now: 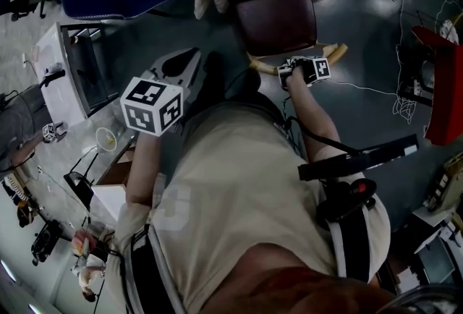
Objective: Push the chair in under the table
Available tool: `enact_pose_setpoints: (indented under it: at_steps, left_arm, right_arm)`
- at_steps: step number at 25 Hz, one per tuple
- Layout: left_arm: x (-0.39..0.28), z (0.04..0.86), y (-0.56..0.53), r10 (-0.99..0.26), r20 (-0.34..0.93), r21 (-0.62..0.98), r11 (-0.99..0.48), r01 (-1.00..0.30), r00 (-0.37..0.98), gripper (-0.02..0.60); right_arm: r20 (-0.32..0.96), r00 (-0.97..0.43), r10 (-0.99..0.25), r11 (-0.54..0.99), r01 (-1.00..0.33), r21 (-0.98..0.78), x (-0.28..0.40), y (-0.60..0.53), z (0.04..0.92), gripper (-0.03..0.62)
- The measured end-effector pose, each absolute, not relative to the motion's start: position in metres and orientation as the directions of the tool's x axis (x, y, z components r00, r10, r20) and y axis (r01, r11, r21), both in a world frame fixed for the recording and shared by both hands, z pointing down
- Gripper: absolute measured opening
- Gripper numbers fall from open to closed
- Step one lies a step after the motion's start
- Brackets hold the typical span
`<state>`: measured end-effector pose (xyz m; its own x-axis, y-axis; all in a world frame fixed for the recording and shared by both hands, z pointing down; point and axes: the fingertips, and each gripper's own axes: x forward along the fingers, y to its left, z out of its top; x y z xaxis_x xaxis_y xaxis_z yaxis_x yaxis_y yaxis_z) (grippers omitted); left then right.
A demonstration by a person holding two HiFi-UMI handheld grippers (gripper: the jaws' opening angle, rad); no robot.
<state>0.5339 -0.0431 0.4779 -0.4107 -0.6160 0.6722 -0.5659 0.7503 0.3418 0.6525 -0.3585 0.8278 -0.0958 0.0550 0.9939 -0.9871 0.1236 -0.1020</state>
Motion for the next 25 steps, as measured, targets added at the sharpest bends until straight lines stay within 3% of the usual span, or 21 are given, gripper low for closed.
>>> enact_pose_setpoints:
  at_steps: [25]
  left_arm:
    - [0.533,0.481,-0.036,-0.605,0.686,0.332,0.754,-0.567,-0.404,0.006]
  right_arm:
    - [0.994,-0.097,0.039,0.155,-0.983,-0.102,0.641,-0.365,0.834,0.061]
